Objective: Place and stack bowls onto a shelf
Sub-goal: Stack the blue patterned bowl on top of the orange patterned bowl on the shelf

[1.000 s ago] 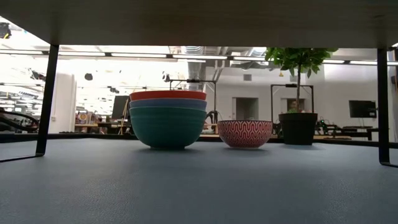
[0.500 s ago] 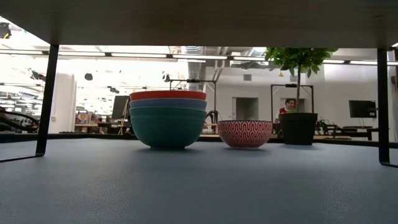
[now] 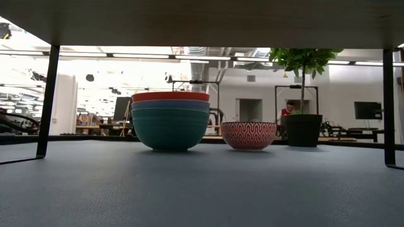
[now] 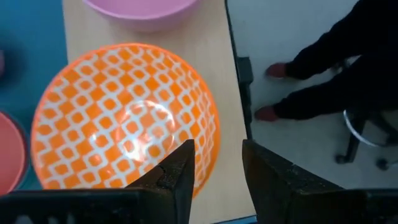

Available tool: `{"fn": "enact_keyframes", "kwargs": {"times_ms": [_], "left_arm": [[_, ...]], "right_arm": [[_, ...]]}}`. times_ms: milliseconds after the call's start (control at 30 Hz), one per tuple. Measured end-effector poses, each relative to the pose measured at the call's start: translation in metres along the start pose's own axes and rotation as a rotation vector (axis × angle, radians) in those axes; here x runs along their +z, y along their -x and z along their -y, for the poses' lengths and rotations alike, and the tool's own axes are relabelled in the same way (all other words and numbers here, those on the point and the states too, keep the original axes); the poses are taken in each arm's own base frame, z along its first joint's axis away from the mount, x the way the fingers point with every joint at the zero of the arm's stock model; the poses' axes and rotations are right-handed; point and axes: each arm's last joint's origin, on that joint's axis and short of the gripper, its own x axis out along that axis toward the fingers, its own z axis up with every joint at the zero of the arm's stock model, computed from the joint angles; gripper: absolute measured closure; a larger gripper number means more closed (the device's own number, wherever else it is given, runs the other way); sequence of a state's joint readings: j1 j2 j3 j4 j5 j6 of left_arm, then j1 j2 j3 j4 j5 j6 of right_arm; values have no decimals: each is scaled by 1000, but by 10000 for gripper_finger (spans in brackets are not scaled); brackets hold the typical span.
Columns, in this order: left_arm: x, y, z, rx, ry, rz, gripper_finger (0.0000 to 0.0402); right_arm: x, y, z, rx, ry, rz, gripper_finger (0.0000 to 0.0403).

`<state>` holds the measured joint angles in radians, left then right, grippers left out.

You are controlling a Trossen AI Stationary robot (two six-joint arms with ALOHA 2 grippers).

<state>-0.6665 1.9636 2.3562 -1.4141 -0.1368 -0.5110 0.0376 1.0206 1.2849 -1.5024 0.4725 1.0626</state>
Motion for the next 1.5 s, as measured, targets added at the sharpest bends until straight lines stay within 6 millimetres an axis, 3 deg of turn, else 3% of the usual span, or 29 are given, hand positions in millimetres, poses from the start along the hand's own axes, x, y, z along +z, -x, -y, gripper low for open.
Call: {"fn": "enact_keyframes", "kwargs": {"times_ms": [233, 333, 500, 733, 933, 1067, 1233, 1500], "left_arm": [[4, 33, -20, -7, 41, 94, 284], [8, 48, -37, 83, 26, 174, 284], [20, 65, -81, 276, -46, 249, 284], [45, 58, -156, 357, -101, 229, 285], [73, 34, -202, 382, -205, 293, 285], [87, 3, -221, 346, -254, 288, 285], [95, -43, -236, 279, -301, 218, 285], [95, -118, -248, 168, -347, 89, 280]], "right_arm": [[0, 0, 0, 0, -2, 0, 154], [0, 0, 0, 1, -3, 1, 154], [1, 0, -2, 16, -12, 9, 154], [2, 0, -4, 37, -32, 20, 154], [3, -4, -8, 20, -22, 11, 154], [3, -7, -13, 4, -13, 0, 154], [3, -11, -16, -24, 2, -15, 154], [0, -7, -3, -99, -79, 5, 154]]}}
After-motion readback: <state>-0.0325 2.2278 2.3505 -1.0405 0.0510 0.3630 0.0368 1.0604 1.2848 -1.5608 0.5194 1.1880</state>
